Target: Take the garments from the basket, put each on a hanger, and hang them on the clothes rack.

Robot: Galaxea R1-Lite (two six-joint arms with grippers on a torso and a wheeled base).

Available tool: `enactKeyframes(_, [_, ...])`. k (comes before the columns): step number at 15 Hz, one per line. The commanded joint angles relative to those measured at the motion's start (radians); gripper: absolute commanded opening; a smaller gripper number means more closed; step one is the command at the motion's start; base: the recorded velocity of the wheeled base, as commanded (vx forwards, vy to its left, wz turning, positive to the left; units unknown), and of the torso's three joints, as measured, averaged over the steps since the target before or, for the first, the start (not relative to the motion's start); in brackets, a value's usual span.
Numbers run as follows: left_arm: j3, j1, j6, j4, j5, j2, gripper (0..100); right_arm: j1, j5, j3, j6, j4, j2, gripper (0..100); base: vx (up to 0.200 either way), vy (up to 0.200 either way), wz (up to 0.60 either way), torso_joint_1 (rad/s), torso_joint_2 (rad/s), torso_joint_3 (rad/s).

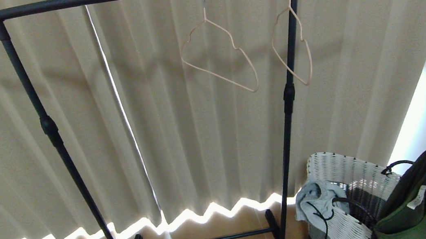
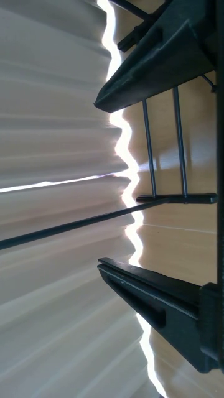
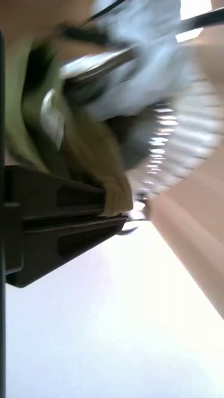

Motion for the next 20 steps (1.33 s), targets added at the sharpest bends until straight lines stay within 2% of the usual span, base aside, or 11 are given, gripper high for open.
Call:
enactKeyframes(1, [-0.002, -0.001, 0.001, 0.0, 0.001, 0.0, 100, 0.001, 0.007, -0.007, 0.047, -0.006, -0.13, 0, 0.0, 0.0, 0.0, 0.0, 0.0, 0.0])
enactKeyframes(4, [-0.002, -0.001, 0.001, 0.0, 0.001, 0.0, 100, 0.007, 0.007, -0.006, 0.134, -0.004, -0.191, 0, 0.0, 0.0, 0.0, 0.0, 0.0, 0.0])
enactKeyframes(9, [0.0, -0.001, 0.001, 0.0, 0.002, 0.0, 100, 0.01, 0.028, 0.016, 0.134, 0.0, -0.219, 0, -0.2, 0.0, 0.0, 0.004, 0.0, 0.001])
enactKeyframes(12, [0.0, -0.001, 0.003, 0.0, 0.004, 0.0, 100, 0.024, 0.028, 0.016, 0.134, 0.0, -0.21, 0, 0.0, 0.0, 0.0, 0.0, 0.0, 0.0])
enactKeyframes(13, [0.0, -0.001, 0.004, 0.0, 0.002, 0.0, 100, 0.059, 0.028, 0.016, 0.134, 0.0, -0.21, 0, 0.0, 0.0, 0.0, 0.0, 0.0, 0.0])
enactKeyframes(16, [0.0, -0.001, 0.006, -0.002, 0.002, 0.0, 100, 0.104, 0.028, 0.017, 0.134, 0.002, -0.21, 0, 0.0, 0.2, 0.0, 0.001, 0.0, 0.002])
enactKeyframes(20, [0.0, -0.001, 0.008, 0.0, 0.001, 0.0, 100, 0.116, 0.031, 0.021, 0.134, 0.0, -0.21, 0, 0.0, 0.2, 0.0, 0.0, 0.0, 0.002])
